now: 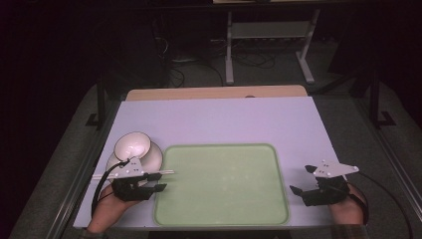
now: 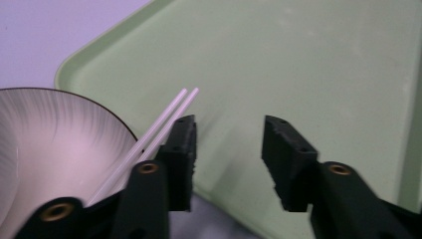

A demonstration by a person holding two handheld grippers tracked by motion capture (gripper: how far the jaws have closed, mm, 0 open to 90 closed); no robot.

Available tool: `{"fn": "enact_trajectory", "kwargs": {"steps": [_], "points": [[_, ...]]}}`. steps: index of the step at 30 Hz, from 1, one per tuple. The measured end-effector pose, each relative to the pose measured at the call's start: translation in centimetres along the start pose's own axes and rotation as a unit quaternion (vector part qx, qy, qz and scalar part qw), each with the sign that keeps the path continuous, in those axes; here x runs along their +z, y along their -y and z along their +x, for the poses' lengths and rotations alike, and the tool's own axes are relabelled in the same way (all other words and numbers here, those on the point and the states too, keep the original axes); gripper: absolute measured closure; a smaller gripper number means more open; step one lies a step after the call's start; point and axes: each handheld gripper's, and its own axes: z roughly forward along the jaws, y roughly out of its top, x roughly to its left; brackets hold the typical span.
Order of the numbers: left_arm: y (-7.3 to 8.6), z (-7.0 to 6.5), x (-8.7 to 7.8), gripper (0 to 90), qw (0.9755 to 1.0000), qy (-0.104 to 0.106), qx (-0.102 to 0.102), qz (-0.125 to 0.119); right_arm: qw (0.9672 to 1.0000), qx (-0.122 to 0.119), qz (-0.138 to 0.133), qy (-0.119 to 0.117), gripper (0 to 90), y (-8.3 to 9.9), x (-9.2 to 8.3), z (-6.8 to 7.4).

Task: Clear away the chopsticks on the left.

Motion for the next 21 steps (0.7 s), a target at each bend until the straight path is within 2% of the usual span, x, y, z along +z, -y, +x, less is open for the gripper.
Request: {"fn": "enact_trajectory", "kwargs": {"steps": [3,4,5,7,8,9,12,14,21], "points": [[0.1,0.0,0.2,71.5,1.0000,-0.002,-0.002,0.009,1.0000,0.001,-0.001,0.000,13.1,0.0,0.0,0.0],[0.1,0.0,0.2,71.5,0.9998,-0.005,0.000,0.017,1.0000,0.000,-0.001,0.001,13.1,0.0,0.0,0.0],[0.0,-0.1,0.4,78.0,0.9996,-0.013,0.001,0.027,1.0000,0.001,-0.001,0.001,13.1,0.0,0.0,-0.1],[0.0,-0.1,0.5,83.4,0.9994,-0.014,0.000,0.030,1.0000,0.002,-0.001,0.001,13.1,0.0,0.0,-0.1],[-0.1,-0.1,0.5,83.4,0.9994,-0.012,-0.003,0.033,1.0000,0.002,-0.001,0.002,13.1,0.1,0.0,-0.1],[-0.1,-0.1,0.6,89.4,0.9992,-0.012,-0.007,0.036,1.0000,0.003,0.001,0.002,13.1,0.1,0.1,-0.1],[-0.1,0.1,0.9,89.7,0.9986,-0.016,-0.016,0.047,1.0000,0.004,0.001,0.001,13.1,0.2,0.1,-0.2],[-0.2,0.2,1.3,89.7,0.9981,-0.021,-0.015,0.055,1.0000,0.004,0.002,0.002,13.1,0.2,0.1,-0.2],[-0.4,0.7,1.9,89.7,0.9978,-0.029,-0.023,0.055,1.0000,0.002,0.002,0.000,13.1,0.2,0.3,-0.2]]}}
